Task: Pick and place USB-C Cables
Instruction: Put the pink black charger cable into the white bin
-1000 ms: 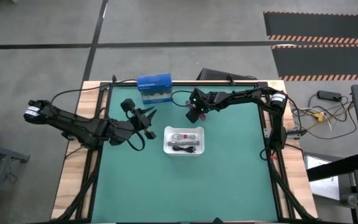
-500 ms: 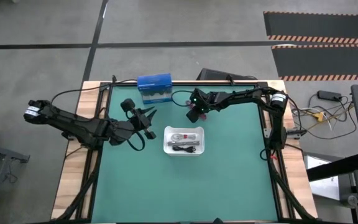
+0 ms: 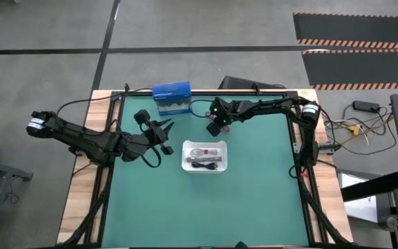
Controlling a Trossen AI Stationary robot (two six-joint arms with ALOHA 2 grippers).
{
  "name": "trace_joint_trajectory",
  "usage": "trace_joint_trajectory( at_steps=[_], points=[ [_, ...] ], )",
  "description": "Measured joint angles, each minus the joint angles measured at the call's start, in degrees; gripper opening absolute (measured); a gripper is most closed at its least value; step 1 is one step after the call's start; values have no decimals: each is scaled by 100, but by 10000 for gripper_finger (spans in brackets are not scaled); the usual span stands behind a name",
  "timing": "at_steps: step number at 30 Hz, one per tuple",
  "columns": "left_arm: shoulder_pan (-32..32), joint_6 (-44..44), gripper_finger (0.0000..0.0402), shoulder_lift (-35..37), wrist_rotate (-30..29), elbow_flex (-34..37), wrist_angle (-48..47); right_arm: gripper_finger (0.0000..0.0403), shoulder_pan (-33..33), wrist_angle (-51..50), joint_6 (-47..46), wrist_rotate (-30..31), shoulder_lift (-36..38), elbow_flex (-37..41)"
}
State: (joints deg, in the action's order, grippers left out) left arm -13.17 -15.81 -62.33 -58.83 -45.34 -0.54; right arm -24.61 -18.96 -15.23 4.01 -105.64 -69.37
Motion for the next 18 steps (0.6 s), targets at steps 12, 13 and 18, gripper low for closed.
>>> trace_joint_trajectory(
  at_steps=[12, 13, 18],
  points=[
    [2, 31, 52, -2, 2, 0, 0, 27, 131, -1014, 283, 48, 623, -451],
    [2, 33, 52, -2, 2, 0, 2, 27, 159, -1036, 290, 48, 698, -473],
    [0, 37, 52, -2, 2, 0, 1, 27, 342, -1294, 330, 50, 1052, -586]
  ],
)
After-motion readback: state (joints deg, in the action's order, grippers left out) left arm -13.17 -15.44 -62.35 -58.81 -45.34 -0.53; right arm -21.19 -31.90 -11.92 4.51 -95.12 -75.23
